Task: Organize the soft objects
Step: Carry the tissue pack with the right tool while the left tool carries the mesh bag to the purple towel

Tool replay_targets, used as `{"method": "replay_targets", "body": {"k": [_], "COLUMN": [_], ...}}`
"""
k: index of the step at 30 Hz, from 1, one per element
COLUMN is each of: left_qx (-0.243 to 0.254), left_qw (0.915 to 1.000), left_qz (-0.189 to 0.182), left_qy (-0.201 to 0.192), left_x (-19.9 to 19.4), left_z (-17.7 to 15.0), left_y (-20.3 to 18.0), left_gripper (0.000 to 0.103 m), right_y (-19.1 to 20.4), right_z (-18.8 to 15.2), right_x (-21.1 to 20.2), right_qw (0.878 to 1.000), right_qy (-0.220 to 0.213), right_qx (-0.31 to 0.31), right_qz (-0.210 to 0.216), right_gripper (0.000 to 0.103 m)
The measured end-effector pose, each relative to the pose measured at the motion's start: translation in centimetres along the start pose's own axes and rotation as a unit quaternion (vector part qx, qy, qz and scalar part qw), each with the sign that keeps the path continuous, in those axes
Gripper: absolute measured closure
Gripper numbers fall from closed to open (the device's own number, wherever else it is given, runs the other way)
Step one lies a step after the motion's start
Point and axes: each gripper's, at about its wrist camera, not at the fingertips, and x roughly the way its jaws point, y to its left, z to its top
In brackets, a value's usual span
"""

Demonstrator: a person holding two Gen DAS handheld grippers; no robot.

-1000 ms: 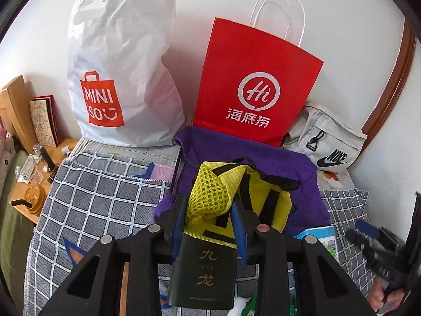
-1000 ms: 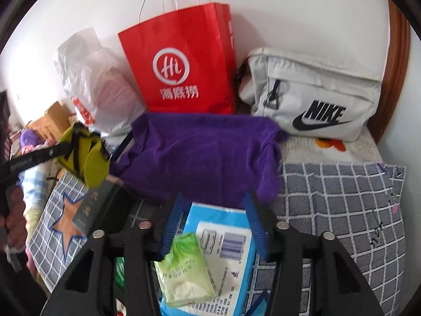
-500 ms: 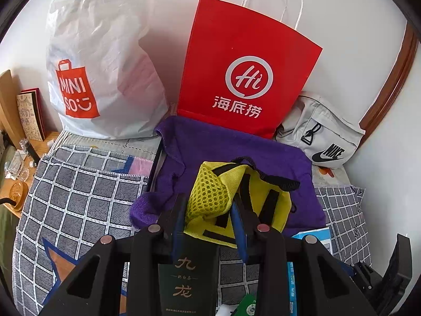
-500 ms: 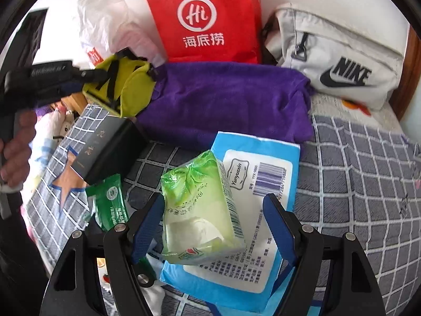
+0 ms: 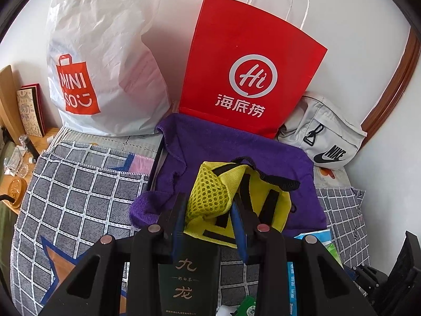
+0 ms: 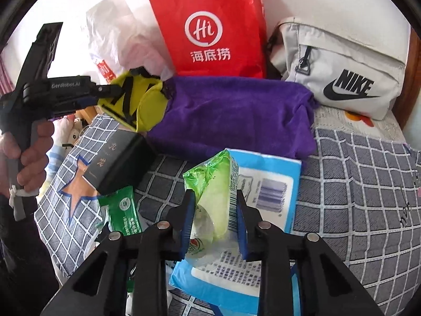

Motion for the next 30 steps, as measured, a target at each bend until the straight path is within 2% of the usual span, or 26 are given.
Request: {"method": "replay_targets", "body": {"k": [6, 14, 23, 30], "left_qx": [-0.009, -0.015, 0.012, 0.016], "left_qw": [0.9999, 0.9996, 0.999, 0.998], "left_qz": [0.006, 0.021, 0.039, 0.049], "left_qy": [0.001, 0.01, 0.017, 0.036], "left_x": [0.0, 1.9, 5.2, 8.9], "left_z": [0.3, 1.3, 4.8, 6.7], "left_y": [0.3, 0.8, 0.0, -0.2], "left_gripper": [0.072, 0.072, 0.072, 0.072], "right_y": [-1.2, -3.2, -5.1, -6.0], "right_z": [1.7, 5.6, 10.4, 13.2], "right_x": [-1.1, -0.7, 3.3, 7.1], "right_qw": [0.999, 0.997, 0.998, 0.999], "right_qy": [-0.025, -0.052, -0.044, -0.026], "right_qx": [0.024, 0.029, 0.022, 0.001], "right_qz": [-0.002, -0.055, -0.046, -0.048], "right_gripper": [0.075, 0.074, 0.074, 0.074]}}
